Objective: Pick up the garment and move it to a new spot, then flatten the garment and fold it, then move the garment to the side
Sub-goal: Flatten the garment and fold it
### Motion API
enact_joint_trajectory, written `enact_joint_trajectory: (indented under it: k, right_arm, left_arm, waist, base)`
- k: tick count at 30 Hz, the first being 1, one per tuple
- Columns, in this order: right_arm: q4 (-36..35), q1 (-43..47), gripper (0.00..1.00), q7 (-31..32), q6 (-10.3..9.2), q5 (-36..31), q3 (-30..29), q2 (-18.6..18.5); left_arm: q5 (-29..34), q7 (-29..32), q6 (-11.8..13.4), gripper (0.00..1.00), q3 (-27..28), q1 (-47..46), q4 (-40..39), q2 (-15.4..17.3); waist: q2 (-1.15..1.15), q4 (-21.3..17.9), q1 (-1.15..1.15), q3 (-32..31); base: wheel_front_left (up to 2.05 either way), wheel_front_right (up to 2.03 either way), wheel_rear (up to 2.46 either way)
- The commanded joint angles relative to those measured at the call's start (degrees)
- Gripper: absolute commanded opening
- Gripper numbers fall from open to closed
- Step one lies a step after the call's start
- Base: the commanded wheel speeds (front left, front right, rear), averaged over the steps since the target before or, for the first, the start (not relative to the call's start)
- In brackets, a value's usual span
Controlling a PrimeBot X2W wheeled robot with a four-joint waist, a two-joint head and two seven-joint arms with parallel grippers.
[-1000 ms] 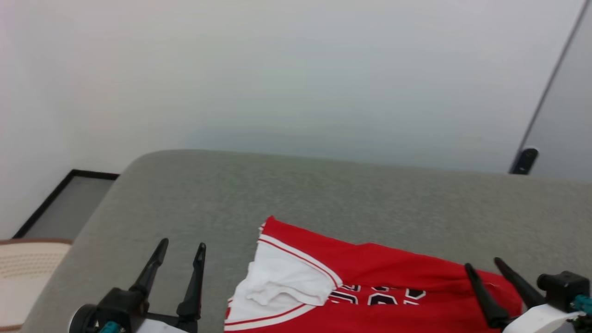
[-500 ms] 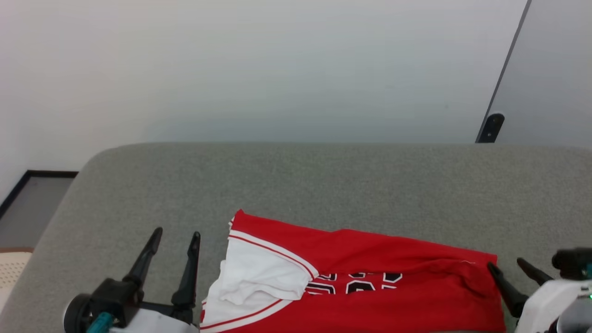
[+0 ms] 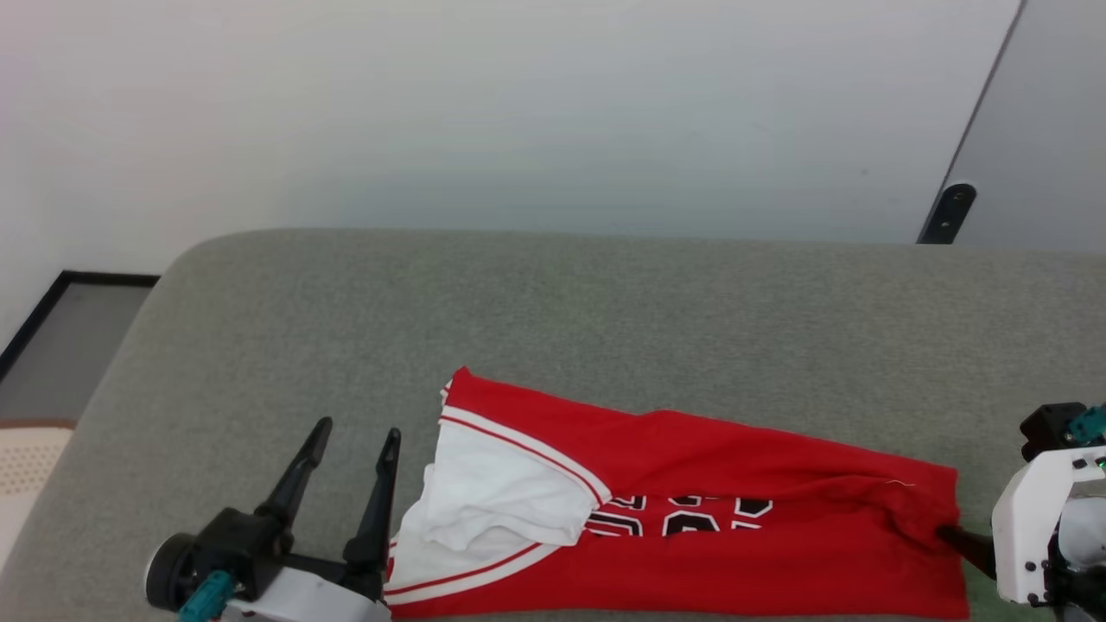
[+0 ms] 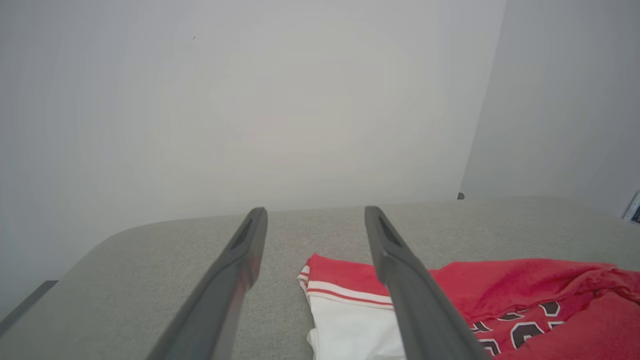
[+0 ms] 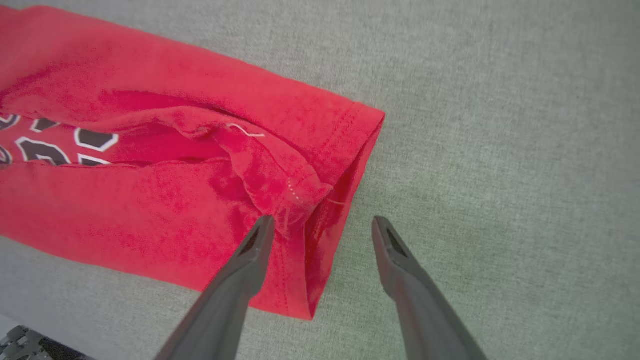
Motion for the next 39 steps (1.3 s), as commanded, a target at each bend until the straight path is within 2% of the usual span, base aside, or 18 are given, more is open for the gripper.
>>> enact_joint_trajectory:
  k: [1,5,12,20,21,22,34,39]
  right_arm:
    - [0.64,-0.69,1.00,0.98,-0.08,-0.32,-0.27,0.38]
    - [3.36,-2.11,1.00,5.36,-0.08,-1.26,-0.26,2.19]
    - [9.21,-3.61,1.00,8.39,-0.08,-3.58,0.77,6.21]
    - [15.68,-5.63,1.00,6.34,-0.09,-5.29,1.22,9.35]
    - [15.81,-5.79,0.61,6.15,-0.08,-4.91,1.50,9.74]
    - [15.91,-6.12,0.00,5.70,-0.08,-4.85,1.76,9.67]
    - [16.80,-8.74,0.00,4.25,-0.15,-3.07,1.21,5.90]
    - [16.74,-9.59,0.00,3.28,-0.23,-3.35,0.93,3.18]
  left_arm:
    - [-0.23,-0.09,-0.35,1.00,-0.11,-0.61,0.11,0.02]
    - [-0.81,-0.09,-0.31,1.00,-0.85,-1.28,0.54,0.05]
    - [-1.68,-0.09,-0.37,1.00,-2.20,-3.13,1.53,0.02]
    - [-2.73,-0.09,-0.39,1.00,-3.28,-5.46,2.53,-0.22]
    - [-2.87,-0.09,-0.39,1.00,-3.32,-5.50,2.75,-0.16]
    - [-3.18,-0.09,-0.39,1.00,-3.34,-5.57,2.95,-0.13]
    - [-4.71,-0.09,-0.40,1.00,-2.42,-4.89,3.95,0.41]
    - [-5.13,-0.09,-0.39,1.00,-2.04,-4.55,4.00,0.64]
  waist:
    - [0.00,0.75,0.00,0.59]
    - [0.00,1.99,0.00,1.51]
    - [0.00,4.04,0.00,4.10]
    - [0.00,5.45,0.00,6.32]
    - [0.00,5.55,0.00,6.38]
    - [0.00,5.64,0.00,6.41]
    - [0.00,5.26,0.00,5.62]
    - [0.00,4.78,0.00,5.21]
  base:
    - [0.00,0.00,0.00]
    - [0.00,0.00,0.00]
    - [0.00,0.00,0.00]
    - [0.00,0.00,0.00]
    - [0.00,0.00,0.00]
    - [0.00,0.00,0.00]
    - [0.00,0.00,0.00]
    - [0.00,0.00,0.00]
